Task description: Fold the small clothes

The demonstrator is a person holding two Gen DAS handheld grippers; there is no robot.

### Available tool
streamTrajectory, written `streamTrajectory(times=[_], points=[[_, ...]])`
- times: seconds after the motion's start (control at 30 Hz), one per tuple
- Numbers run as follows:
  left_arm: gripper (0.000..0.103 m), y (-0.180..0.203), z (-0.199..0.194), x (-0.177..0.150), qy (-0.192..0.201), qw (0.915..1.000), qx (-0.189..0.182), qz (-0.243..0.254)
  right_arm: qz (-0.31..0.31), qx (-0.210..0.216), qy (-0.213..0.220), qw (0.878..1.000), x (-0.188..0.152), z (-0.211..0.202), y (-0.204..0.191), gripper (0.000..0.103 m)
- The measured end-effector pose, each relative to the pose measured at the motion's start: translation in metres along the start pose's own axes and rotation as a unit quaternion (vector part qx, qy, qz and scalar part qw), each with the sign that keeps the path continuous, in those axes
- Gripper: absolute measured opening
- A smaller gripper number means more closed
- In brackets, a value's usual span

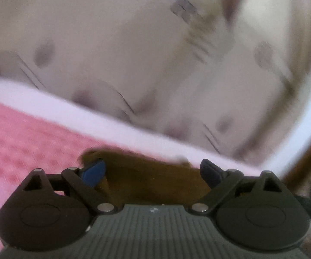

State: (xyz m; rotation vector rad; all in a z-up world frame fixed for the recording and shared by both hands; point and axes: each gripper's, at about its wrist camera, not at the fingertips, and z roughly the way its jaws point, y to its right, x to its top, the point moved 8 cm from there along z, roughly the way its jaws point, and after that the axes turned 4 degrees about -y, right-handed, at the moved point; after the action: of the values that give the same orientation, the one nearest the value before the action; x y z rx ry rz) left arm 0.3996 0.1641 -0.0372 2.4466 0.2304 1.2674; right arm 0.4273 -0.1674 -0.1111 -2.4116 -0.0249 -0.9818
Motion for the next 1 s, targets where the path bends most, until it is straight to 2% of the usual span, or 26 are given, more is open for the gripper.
streamTrajectory(times=[0.03,0.13,0.2,0.27,0.4,0.47,0.63,0.77,0.9,0.93,1.0], points=[[0.093,-0.007,0.000,0.007,0.015,0.9996,0.024,-0.005,0.021,-0.014,0.005,1.000,0.007,0.004,0.011,0.014],[0.094,-0.024,-0.016,0.016,0.045,0.9979,0.046,-0.014,0.062,-0.033,0.027,0.997,0.017,-0.002,0.034,0.014],[0.100,-0.031,-0.030,0.014,0.048,0.9980,0.040,-0.013,0.072,0.003,0.058,0.996,0.015,-0.025,0.033,0.014],[0.102,-0.039,-0.046,0.001,0.031,0.9988,0.039,-0.002,0.060,0.031,0.081,0.994,0.007,-0.054,0.025,0.014],[0.102,-0.057,-0.063,-0.035,-0.024,0.9992,0.032,0.000,0.047,0.049,0.096,0.993,-0.028,-0.111,0.025,0.014],[0.102,-0.063,-0.066,-0.052,-0.046,0.9985,0.030,0.000,0.042,0.034,0.100,0.994,-0.048,-0.134,0.032,0.014],[0.102,-0.073,-0.069,-0.083,-0.064,0.9971,0.025,-0.032,0.024,-0.063,0.088,0.994,-0.096,-0.169,0.069,0.015],[0.102,-0.070,-0.063,-0.087,-0.071,0.9964,0.039,-0.025,0.067,-0.069,0.077,0.992,-0.114,-0.177,0.095,0.015],[0.102,-0.053,-0.062,-0.082,-0.068,0.9954,0.064,0.023,0.053,-0.077,0.084,0.992,-0.109,-0.171,0.093,0.015],[0.102,-0.048,-0.061,-0.080,-0.067,0.9946,0.071,0.035,0.051,-0.078,0.084,0.992,-0.106,-0.167,0.092,0.019],[0.102,-0.039,-0.058,-0.078,-0.067,0.9926,0.082,0.061,0.050,-0.078,0.081,0.992,-0.102,-0.157,0.091,0.035]])
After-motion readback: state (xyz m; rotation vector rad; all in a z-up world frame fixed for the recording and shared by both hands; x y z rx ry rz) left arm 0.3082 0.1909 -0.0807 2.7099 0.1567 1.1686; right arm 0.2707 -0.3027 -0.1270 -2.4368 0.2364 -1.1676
